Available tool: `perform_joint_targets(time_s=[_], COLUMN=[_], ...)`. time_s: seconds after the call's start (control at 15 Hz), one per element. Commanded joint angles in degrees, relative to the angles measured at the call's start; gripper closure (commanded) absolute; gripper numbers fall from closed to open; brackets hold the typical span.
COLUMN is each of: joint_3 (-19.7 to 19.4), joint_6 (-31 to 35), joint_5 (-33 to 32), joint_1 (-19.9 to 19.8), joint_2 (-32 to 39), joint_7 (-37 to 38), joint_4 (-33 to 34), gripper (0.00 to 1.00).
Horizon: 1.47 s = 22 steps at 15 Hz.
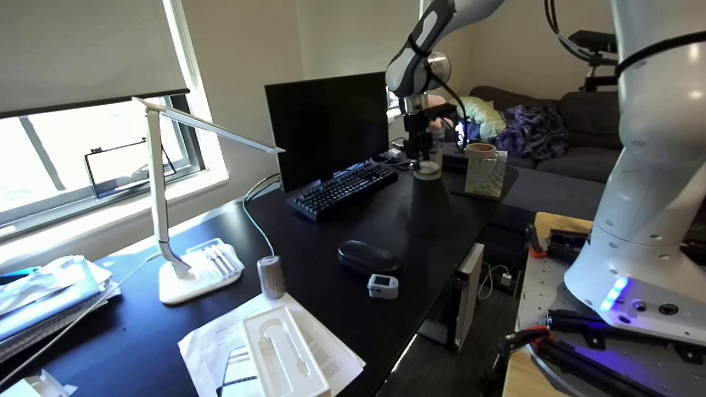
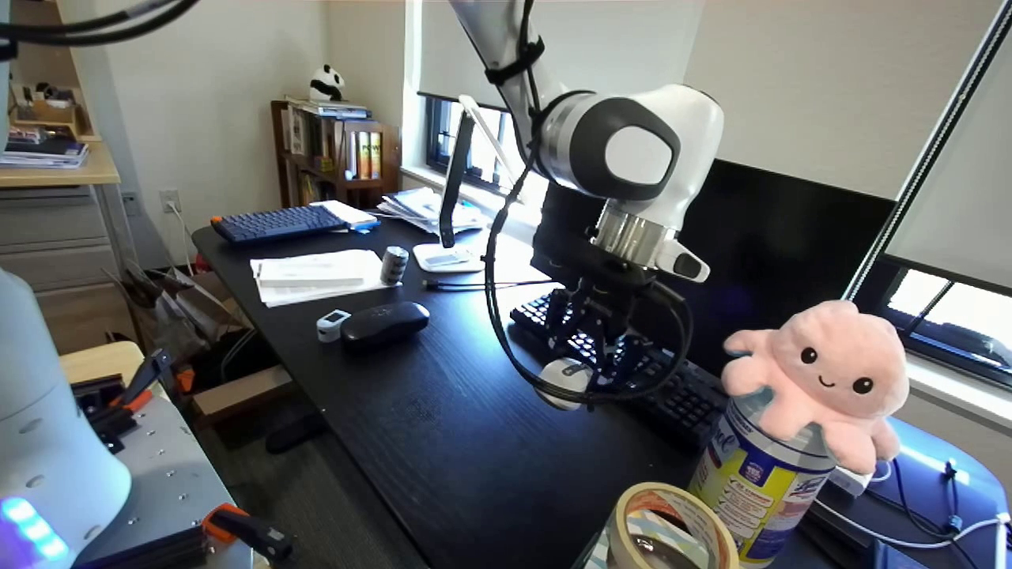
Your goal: Place the pink octopus plush toy on top of the white container on the right, move the white computer mouse to the left
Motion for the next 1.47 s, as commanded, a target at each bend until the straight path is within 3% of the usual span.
perform_joint_targets(time_s=[0.0, 0.53, 0.6, 0.67, 0.87, 0.93, 1.13, 1.4], joint_3=[1.2, 6.7, 6.1, 6.5, 6.2, 5.4, 5.4, 11.6], joint_6=[0.4, 6.5, 4.6, 4.8, 4.8, 3.8, 1.3, 1.9], joint_5=[1.4, -4.5, -2.6, -2.7, -2.7, -2.0, -1.9, 7.7], joint_1=[-1.0, 8.7, 7.0, 8.0, 7.7, 6.3, 6.9, 8.1], joint_2=[1.8, -5.4, -1.4, -1.9, -1.5, -1.4, 0.1, 3.5], joint_7=[-0.9, 1.6, 0.5, 1.1, 1.2, 1.2, 2.7, 2.2], joint_4=[0.5, -8.7, -5.4, -5.6, -5.6, -5.7, -5.4, -1.4], gripper=[0.59, 0.59, 0.59, 0.34, 0.34, 0.59, 0.59, 0.59])
